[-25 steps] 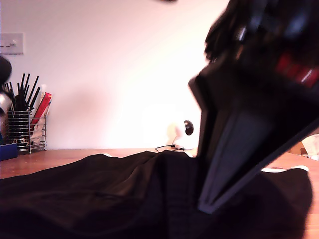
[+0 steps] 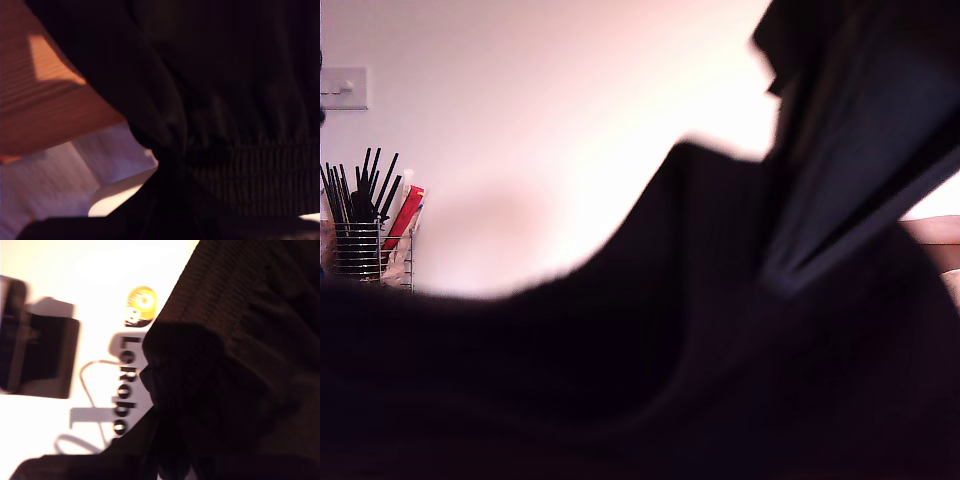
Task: Fold the shorts in front of you. After folding it, place it to the left side.
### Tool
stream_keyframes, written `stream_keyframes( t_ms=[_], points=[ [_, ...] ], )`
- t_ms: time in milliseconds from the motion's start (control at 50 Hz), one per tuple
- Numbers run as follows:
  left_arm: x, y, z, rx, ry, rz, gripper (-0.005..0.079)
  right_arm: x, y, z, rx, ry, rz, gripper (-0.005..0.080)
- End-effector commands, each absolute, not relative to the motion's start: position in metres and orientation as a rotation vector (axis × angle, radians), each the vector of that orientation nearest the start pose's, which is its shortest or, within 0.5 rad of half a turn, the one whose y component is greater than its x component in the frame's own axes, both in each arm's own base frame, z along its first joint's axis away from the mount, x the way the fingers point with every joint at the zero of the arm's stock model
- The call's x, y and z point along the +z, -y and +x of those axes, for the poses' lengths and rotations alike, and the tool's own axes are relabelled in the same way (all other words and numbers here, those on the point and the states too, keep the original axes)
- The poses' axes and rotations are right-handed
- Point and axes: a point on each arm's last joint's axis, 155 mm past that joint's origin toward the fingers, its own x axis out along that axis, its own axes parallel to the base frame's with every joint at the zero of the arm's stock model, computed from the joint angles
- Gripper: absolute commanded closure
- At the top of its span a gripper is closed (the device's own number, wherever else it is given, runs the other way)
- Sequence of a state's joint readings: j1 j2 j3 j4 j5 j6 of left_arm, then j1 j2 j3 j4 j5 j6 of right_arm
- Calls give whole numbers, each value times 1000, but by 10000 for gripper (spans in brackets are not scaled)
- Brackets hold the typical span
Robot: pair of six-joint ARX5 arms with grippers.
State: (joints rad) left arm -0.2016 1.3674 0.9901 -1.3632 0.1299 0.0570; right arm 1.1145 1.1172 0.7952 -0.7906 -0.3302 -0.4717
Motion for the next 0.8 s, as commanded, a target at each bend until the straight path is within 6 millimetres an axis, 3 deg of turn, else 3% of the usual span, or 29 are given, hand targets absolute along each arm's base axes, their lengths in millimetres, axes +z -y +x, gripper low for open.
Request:
stream_keyframes(
  t_ms=[0,520,780],
  points=[
    [83,52,168,-270,-1720,127,762,102,-255,56,1552,-836,-812,765],
    [83,61,163,-335,-1720,203,763,107,-247,28,1638,-957,-710,765],
    [84,65,164,-350,-1713,220,763,113,-252,30,1646,-915,-692,765]
  ],
)
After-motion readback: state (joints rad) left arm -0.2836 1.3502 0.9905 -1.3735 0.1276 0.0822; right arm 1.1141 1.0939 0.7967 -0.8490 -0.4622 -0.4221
